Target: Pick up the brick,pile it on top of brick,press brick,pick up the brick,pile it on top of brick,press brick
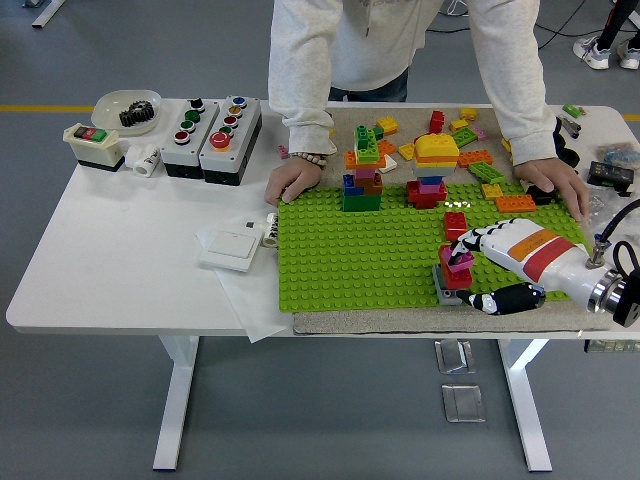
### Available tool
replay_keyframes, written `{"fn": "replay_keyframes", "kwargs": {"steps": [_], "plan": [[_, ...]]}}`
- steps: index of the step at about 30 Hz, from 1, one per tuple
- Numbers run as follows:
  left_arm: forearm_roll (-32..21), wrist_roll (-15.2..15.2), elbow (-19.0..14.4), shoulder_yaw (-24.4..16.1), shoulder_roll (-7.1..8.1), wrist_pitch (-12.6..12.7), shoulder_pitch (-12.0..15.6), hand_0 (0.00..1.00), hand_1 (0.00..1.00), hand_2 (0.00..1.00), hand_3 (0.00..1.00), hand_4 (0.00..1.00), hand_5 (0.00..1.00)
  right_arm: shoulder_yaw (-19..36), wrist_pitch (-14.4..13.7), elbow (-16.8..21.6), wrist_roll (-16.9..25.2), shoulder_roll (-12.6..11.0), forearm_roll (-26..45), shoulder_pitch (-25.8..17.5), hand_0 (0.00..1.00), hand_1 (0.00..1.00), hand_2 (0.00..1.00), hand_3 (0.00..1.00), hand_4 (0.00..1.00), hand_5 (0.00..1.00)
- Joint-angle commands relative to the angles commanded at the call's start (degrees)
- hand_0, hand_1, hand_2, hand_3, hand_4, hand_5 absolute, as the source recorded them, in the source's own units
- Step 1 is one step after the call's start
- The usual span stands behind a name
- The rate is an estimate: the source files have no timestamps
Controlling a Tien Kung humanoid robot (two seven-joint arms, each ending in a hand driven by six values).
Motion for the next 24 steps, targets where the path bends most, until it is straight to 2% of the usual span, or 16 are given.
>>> {"fn": "replay_keyframes", "kwargs": {"steps": [24], "plan": [[-0.7,-0.2,0.0,0.6,-0.01,0.0,-0.3,0.798,0.698,0.596,0.535,0.525,0.523,0.8,-0.3,-0.2,-1.4,-0.1,-1.5,-0.4,0.622,0.656,0.761,0.701,0.678,0.368]]}}
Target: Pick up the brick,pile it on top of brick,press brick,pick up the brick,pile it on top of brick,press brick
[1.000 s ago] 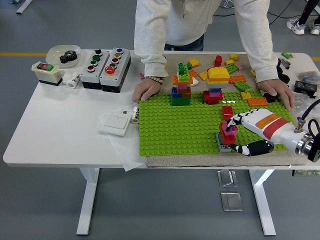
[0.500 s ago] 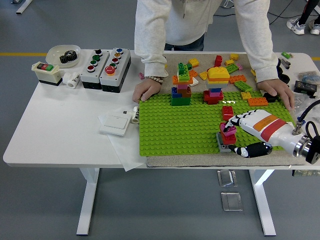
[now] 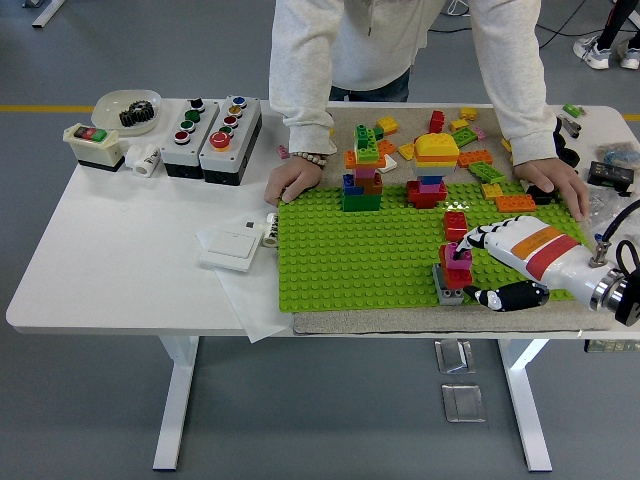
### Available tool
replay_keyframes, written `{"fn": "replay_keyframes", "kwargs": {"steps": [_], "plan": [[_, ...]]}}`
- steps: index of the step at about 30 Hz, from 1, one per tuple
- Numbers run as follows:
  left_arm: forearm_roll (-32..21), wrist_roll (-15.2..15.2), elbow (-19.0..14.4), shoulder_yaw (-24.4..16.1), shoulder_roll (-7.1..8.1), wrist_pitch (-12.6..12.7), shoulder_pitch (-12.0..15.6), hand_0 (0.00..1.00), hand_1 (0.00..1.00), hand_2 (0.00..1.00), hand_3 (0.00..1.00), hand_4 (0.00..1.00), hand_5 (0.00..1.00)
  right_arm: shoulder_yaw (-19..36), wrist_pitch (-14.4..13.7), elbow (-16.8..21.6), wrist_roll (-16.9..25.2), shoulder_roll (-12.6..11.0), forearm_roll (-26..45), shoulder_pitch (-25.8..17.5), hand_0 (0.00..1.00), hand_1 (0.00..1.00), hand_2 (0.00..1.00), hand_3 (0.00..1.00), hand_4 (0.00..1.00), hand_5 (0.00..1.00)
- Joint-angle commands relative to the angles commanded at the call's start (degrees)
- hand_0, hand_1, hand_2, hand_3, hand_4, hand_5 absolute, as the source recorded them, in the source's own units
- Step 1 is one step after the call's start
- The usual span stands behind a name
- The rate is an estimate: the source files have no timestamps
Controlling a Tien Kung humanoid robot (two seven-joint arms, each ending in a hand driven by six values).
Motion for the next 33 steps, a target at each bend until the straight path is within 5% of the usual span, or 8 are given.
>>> {"fn": "replay_keyframes", "kwargs": {"steps": [33], "plan": [[0.4,0.1,0.0,-0.7,-0.04,0.1,-0.1,0.796,0.694,0.595,0.536,0.521,0.502,0.2,-0.4,0.5,0.8,-0.5,-0.1,-0.9,0.571,0.612,0.751,0.691,0.662,0.328]]}}
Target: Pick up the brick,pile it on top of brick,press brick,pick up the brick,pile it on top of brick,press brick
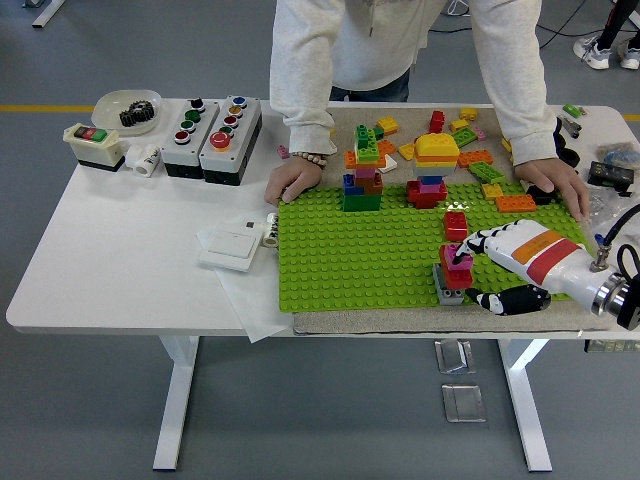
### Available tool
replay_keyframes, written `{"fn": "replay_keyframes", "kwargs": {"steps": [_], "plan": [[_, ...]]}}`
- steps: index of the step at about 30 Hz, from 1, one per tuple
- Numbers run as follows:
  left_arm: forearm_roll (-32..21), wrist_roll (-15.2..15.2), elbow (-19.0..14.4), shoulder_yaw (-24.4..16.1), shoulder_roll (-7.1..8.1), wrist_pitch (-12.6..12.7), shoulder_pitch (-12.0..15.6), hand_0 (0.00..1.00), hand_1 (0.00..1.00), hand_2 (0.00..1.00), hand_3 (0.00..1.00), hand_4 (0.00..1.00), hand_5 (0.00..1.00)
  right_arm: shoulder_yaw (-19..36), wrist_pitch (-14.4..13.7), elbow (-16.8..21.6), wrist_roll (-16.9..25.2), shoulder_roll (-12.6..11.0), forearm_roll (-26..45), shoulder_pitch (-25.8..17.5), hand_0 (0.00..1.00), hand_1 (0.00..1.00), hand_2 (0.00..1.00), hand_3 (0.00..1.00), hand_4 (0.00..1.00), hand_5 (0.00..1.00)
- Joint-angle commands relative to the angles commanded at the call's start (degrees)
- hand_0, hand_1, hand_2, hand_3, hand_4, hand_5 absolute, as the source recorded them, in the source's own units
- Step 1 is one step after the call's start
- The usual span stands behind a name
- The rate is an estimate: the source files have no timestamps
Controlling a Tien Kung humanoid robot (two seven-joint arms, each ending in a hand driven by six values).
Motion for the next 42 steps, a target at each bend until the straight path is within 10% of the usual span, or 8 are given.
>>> {"fn": "replay_keyframes", "kwargs": {"steps": [42], "plan": [[-0.7,-0.2,0.0,1.1,-0.04,-0.1,0.3,0.792,0.697,0.595,0.535,0.522,0.507,1.2,-1.2,0.4,0.6,-0.3,1.8,-1.6,0.54,0.58,0.738,0.668,0.651,0.317]]}}
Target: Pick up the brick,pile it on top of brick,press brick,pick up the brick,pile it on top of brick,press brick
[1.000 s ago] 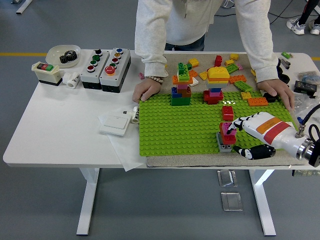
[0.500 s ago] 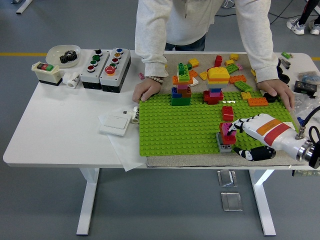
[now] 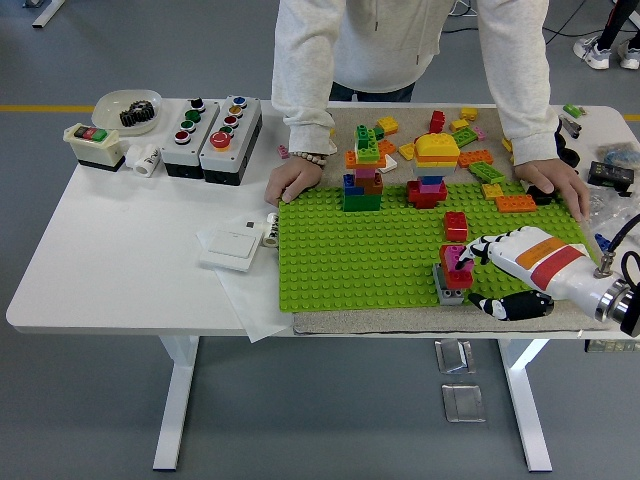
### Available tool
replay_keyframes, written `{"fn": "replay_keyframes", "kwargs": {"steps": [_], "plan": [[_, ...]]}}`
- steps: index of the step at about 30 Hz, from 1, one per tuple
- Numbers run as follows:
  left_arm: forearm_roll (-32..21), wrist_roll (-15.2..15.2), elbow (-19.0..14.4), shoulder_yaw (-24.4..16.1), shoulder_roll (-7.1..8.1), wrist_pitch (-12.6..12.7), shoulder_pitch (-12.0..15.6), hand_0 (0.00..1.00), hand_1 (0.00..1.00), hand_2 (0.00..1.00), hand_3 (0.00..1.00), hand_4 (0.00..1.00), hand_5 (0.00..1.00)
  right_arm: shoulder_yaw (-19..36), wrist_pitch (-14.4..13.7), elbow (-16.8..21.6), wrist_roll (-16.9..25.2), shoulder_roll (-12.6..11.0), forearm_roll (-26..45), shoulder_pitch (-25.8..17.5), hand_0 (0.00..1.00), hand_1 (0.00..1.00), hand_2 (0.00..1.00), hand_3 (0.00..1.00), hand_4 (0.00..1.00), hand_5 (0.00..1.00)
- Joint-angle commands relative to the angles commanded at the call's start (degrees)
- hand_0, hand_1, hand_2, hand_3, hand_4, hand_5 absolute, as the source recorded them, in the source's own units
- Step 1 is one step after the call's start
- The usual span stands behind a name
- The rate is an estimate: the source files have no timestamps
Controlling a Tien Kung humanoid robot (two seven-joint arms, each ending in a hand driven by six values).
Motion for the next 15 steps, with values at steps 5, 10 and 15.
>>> {"fn": "replay_keyframes", "kwargs": {"steps": [5,10,15], "plan": [[0.0,0.0,0.0,0.0,0.0,0.0,-0.1,0.792,0.696,0.595,0.535,0.521,0.506,1.0,-1.0,0.3,0.4,-0.2,0.6,-0.1,0.546,0.581,0.74,0.669,0.654,0.313],[0.0,0.0,0.0,-0.1,-0.01,0.0,-0.1,0.791,0.695,0.594,0.535,0.523,0.507,1.3,-0.8,0.1,0.3,-0.2,0.4,-0.1,0.548,0.58,0.734,0.667,0.655,0.315],[-0.1,-0.1,0.0,0.0,-0.01,0.0,-0.2,0.788,0.694,0.595,0.535,0.521,0.506,1.2,-0.3,-0.4,0.2,-0.2,0.1,-0.3,0.549,0.581,0.734,0.667,0.657,0.316]]}}
